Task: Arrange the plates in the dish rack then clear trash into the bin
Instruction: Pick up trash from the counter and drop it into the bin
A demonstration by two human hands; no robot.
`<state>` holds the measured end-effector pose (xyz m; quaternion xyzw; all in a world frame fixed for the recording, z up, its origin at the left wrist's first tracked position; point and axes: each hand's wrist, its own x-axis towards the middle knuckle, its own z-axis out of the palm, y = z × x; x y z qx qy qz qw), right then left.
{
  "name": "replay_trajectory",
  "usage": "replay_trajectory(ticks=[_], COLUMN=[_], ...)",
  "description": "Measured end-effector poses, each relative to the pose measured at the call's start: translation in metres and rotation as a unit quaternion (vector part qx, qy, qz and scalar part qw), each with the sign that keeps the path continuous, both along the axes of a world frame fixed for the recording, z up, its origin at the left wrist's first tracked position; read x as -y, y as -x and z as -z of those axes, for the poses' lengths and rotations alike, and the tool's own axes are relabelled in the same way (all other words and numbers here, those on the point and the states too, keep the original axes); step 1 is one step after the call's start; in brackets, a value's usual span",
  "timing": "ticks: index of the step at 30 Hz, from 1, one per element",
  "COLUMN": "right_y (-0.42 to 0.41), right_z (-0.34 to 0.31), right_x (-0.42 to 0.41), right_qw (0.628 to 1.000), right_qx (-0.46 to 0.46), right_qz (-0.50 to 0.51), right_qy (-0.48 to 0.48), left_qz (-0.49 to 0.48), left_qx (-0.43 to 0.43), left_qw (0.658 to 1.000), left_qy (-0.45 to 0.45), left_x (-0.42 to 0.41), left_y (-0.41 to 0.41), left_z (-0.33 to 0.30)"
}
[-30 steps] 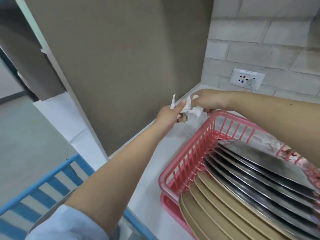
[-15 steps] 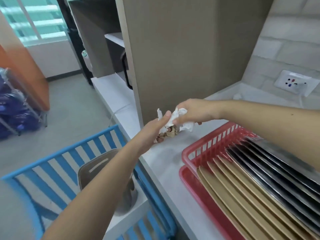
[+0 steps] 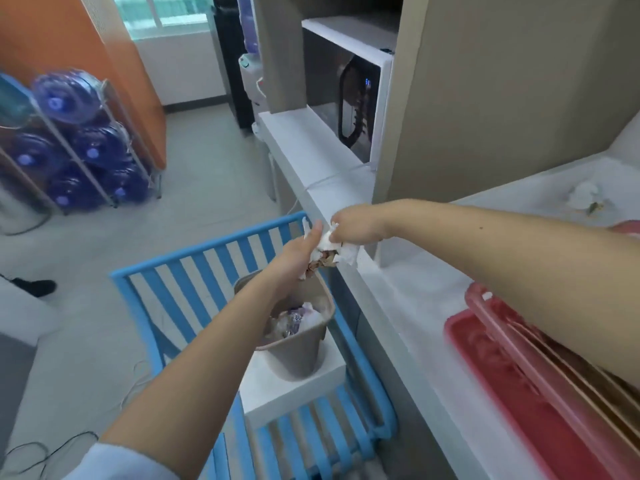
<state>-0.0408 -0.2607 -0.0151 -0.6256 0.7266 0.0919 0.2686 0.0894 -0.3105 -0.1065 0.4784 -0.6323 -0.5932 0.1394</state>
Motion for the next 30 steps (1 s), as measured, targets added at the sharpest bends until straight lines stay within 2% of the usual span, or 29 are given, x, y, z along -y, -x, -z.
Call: replay_trajectory(ticks=[5, 12, 16, 19, 22, 26, 30], right_y=[-0.044, -0.069, -0.073, -0.078, -0.078, -0.078, -0.075], right_z=[0.055, 0.135, 0.165, 0.178, 0.189, 0.191, 0.194], right_x=[0.023, 0.028, 0.030, 0.030, 0.030, 0.032, 0.038], right_qw=[0.999, 0.996, 0.988, 0.986, 0.977, 0.961, 0.949], right_qx=[0.024, 0.017, 0.040, 0.042, 0.065, 0.107, 0.141], right_qz=[0.023, 0.078, 0.149, 0.163, 0.205, 0.256, 0.279], right_qy=[-0.034, -0.043, -0.011, -0.005, 0.012, 0.026, 0.050], left_qz=[-0.145, -0.138, -0.079, -0.045, 0.015, 0.106, 0.185], left_qx=[0.059, 0.112, 0.156, 0.173, 0.199, 0.264, 0.330], left_qw=[0.988, 0.984, 0.985, 0.983, 0.979, 0.958, 0.922], left_qy=[-0.001, -0.026, 0.002, 0.039, 0.040, 0.030, 0.080], left_x=[0.036, 0.054, 0.053, 0.048, 0.047, 0.048, 0.053], left_y=[-0.048, -0.082, -0.082, -0.081, -0.079, -0.075, -0.075], left_z=[0.044, 0.098, 0.117, 0.125, 0.136, 0.150, 0.159])
